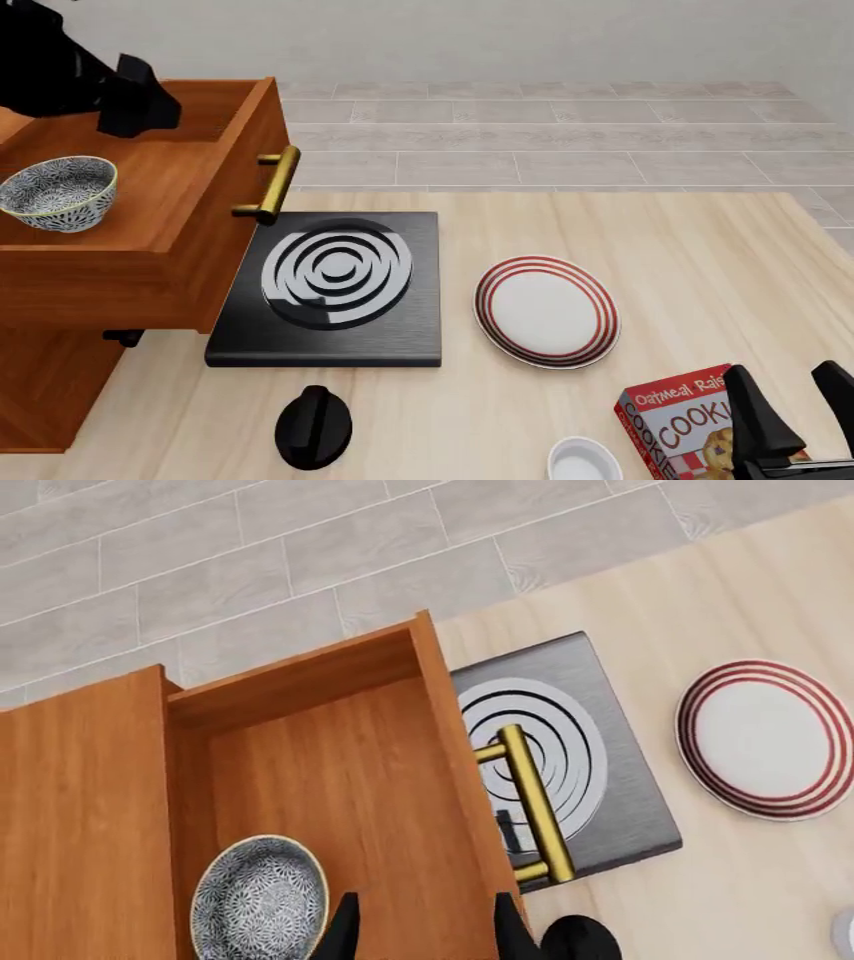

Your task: Pick the akita bowl in the top layer of the wooden cabinet and place it on the plate.

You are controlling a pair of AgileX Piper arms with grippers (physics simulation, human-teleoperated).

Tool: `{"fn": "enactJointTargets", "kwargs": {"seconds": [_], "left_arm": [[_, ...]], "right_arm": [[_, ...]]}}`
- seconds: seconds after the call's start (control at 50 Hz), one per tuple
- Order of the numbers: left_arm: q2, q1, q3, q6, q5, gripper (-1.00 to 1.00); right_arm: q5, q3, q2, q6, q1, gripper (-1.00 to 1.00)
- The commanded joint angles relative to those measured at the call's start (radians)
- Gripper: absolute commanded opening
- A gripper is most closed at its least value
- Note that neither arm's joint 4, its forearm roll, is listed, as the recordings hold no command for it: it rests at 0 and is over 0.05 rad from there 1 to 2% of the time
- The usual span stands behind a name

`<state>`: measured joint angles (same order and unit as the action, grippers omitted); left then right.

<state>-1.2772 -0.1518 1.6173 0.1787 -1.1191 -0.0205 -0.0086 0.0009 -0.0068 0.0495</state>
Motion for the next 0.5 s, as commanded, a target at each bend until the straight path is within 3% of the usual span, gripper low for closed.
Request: {"fn": "enactJointTargets", "kwargs": {"seconds": [0.02,0.5], "left_arm": [[0.009,0.037,-0.032,0.017,0.016,1.00],[0.008,0.098,-0.073,0.026,0.047,1.00]], "right_arm": [[-0.001,-0.001,0.000,-0.002,0.001,1.00],[-0.004,-0.001,0.000,-0.005,0.002,1.00]]}}
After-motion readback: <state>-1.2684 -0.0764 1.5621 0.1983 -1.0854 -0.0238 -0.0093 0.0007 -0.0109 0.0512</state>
